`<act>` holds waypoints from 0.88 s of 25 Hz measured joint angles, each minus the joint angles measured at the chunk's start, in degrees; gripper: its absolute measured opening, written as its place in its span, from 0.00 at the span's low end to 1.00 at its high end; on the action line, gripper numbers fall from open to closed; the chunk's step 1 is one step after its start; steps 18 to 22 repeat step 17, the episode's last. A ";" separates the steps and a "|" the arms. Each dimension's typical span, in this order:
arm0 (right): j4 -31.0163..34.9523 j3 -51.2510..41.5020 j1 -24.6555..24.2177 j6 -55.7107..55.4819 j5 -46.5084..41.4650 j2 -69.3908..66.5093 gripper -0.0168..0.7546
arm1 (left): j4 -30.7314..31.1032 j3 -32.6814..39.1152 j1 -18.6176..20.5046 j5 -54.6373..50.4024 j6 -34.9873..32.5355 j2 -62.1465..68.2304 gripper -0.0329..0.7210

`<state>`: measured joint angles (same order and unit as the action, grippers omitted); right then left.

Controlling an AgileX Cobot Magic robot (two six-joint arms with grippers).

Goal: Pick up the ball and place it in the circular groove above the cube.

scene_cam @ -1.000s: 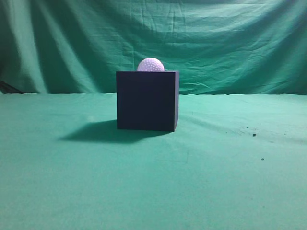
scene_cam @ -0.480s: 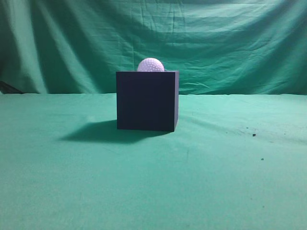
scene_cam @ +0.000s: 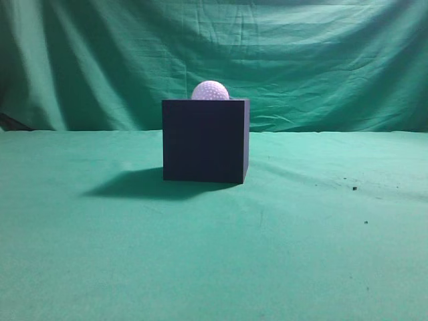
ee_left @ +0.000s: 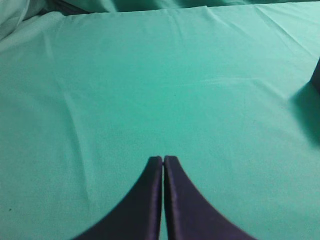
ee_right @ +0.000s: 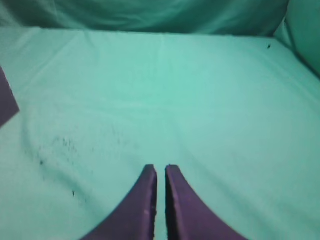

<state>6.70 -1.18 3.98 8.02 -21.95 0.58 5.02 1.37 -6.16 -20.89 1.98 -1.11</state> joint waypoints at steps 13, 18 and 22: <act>0.00 -0.37 0.00 0.00 0.23 0.00 0.02 | 0.00 0.00 0.00 0.00 0.00 0.00 0.04; 0.00 -0.37 0.00 0.00 0.23 0.00 0.02 | 0.00 0.00 0.00 0.00 0.00 0.00 0.04; 0.00 -0.37 0.00 0.00 0.23 0.00 0.02 | 0.00 0.00 0.00 0.00 0.00 0.00 0.04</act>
